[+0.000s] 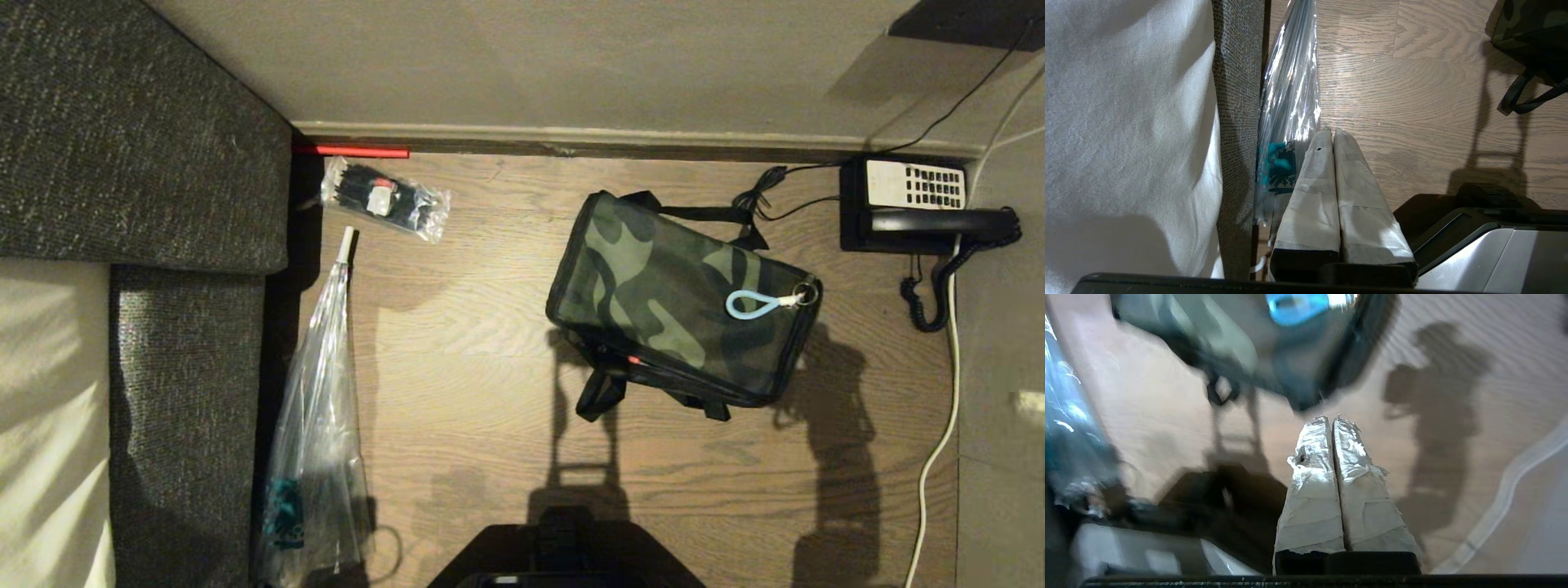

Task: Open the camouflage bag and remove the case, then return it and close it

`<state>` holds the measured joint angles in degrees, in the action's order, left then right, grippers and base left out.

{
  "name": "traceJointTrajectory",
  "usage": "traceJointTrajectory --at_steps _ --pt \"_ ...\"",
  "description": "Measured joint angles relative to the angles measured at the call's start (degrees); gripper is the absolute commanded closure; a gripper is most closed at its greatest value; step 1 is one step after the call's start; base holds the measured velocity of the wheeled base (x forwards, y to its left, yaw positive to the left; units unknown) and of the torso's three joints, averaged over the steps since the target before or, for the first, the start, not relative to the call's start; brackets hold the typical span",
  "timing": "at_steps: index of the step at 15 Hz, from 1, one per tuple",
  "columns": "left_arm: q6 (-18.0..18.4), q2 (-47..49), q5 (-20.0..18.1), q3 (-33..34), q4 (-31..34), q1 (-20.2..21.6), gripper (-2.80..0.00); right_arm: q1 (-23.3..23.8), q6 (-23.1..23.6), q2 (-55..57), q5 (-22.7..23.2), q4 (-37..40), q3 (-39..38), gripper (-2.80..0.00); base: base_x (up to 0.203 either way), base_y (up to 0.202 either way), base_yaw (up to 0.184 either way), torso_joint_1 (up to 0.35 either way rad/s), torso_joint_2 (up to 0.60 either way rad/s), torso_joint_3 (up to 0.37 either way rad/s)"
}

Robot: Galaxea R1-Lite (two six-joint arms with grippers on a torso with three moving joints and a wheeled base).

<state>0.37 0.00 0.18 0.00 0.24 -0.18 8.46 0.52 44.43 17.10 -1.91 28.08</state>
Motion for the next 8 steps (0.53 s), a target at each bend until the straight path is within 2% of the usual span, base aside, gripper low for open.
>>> traceJointTrajectory --at_steps 4,6,8 --pt "0.0 0.0 0.0 0.0 0.0 0.0 0.00 -5.2 3.1 -19.7 -11.9 2.6 -18.6 0.00 0.000 0.000 0.000 0.000 0.00 0.000" --pt "0.0 0.0 0.0 0.0 0.0 0.0 0.00 -6.4 4.0 -27.8 -14.7 0.5 -25.5 0.00 0.000 0.000 0.000 0.000 0.00 0.000" --pt "0.0 0.0 0.0 0.0 0.0 0.0 0.00 -7.3 4.1 -35.1 -15.4 -1.5 -27.5 0.00 0.000 0.000 0.000 0.000 0.00 0.000"
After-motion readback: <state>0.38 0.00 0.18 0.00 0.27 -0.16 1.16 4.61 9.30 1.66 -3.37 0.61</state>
